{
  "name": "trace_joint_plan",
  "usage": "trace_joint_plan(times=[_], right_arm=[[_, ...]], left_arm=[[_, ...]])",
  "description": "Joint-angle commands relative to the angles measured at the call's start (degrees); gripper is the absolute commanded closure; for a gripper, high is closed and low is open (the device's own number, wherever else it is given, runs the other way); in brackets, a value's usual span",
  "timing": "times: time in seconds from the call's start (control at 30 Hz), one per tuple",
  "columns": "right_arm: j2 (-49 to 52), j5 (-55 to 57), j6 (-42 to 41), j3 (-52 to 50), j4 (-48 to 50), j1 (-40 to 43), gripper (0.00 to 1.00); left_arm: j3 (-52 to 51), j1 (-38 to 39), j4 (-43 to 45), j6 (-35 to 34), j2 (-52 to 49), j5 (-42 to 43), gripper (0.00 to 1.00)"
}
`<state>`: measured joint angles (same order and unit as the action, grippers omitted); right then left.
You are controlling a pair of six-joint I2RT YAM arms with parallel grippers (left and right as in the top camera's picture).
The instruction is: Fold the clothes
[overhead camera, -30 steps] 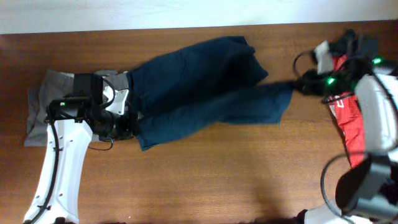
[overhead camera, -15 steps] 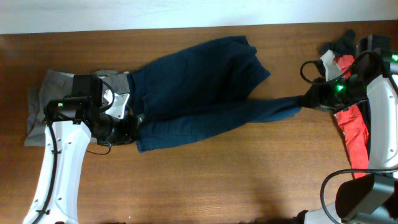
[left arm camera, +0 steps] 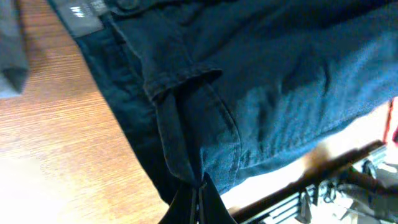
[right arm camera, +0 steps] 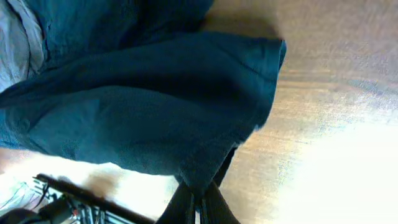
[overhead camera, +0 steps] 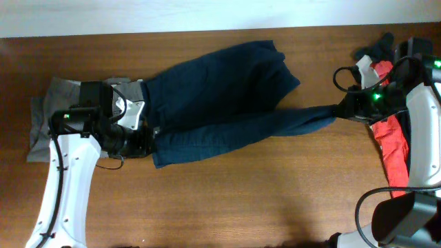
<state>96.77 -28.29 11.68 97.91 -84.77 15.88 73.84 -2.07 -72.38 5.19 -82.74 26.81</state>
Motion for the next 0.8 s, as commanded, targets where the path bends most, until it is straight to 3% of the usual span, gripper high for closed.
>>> trace_joint_plan(times=[0.0, 0.27, 0.53, 0.77], right_arm=[[-3.02, 0.48, -0.85, -0.07, 2.86, 0.28, 0.96], [-14.49, 4.57, -10.58, 0.66, 9.25, 0.33, 0.96], [-24.44, 11.50, -12.66, 0.79, 9.25, 0.33, 0.96], [-23.58, 10.99, -12.61, 0.76, 9.20, 0.26, 0.96]], left_arm=[[2.73, -0.31, -0.42, 5.27, 3.45, 4.04, 1.00], [10.78, -0.28, -0.33, 7.15, 11.52, 3.85, 1.00], [11.61, -0.31, -1.57, 4.28, 17.84, 1.46, 1.00], [11.61, -0.31, -1.81, 2.95, 16.46, -1.11, 1.00]])
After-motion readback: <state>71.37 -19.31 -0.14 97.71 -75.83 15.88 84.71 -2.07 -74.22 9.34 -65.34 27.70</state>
